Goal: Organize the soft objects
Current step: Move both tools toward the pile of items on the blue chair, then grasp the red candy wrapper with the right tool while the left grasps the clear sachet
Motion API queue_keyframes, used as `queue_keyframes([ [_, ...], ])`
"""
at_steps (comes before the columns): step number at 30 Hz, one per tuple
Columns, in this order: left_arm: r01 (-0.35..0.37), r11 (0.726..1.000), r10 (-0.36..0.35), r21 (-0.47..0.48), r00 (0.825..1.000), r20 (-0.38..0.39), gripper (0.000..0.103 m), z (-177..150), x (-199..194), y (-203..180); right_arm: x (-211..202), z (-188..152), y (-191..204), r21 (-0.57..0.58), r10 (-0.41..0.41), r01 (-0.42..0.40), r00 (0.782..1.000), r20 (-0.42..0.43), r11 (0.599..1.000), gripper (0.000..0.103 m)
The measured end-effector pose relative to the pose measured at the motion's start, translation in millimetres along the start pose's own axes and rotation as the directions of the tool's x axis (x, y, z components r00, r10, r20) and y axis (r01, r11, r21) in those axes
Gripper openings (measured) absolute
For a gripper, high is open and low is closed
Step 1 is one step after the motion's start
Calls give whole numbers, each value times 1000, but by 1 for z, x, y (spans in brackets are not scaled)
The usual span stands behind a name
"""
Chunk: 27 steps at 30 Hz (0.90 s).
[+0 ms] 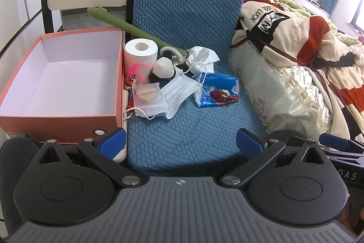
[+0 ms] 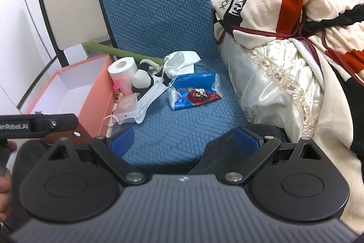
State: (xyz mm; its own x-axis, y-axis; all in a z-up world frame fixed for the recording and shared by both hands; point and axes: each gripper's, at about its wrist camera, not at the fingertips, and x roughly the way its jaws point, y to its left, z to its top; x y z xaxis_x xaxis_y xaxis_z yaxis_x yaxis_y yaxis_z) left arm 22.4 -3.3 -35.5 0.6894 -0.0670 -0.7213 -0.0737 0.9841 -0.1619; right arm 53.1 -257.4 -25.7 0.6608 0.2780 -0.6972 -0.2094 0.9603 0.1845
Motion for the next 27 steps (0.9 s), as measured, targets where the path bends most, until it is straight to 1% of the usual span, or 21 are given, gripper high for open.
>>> queue_keyframes([
  [3,1,1000,-1,-3,1000,-2,103,-1,1,-1,0,-2,-1,10,11,-12,1000,10,1000,97],
  [10,7,1000,-7,-15,1000,5,103,-2,2,0,0,-2,0,6,3,-3,1000,15,1000,97],
  [16,6,999,-7,-38,1000,-8,103,-5,6,5,3,-4,-2,15,-4,4,1000,10,1000,97],
  [22,7,1000,-7,-27,1000,-5,103,-4,18,7,16,-8,-5,21,-27,27,1000,7,999,97],
  [27,-19,1000,19,-15,1000,6,103,1,34,7,38,-12,-10,36,-37,37,999,-3,999,97],
])
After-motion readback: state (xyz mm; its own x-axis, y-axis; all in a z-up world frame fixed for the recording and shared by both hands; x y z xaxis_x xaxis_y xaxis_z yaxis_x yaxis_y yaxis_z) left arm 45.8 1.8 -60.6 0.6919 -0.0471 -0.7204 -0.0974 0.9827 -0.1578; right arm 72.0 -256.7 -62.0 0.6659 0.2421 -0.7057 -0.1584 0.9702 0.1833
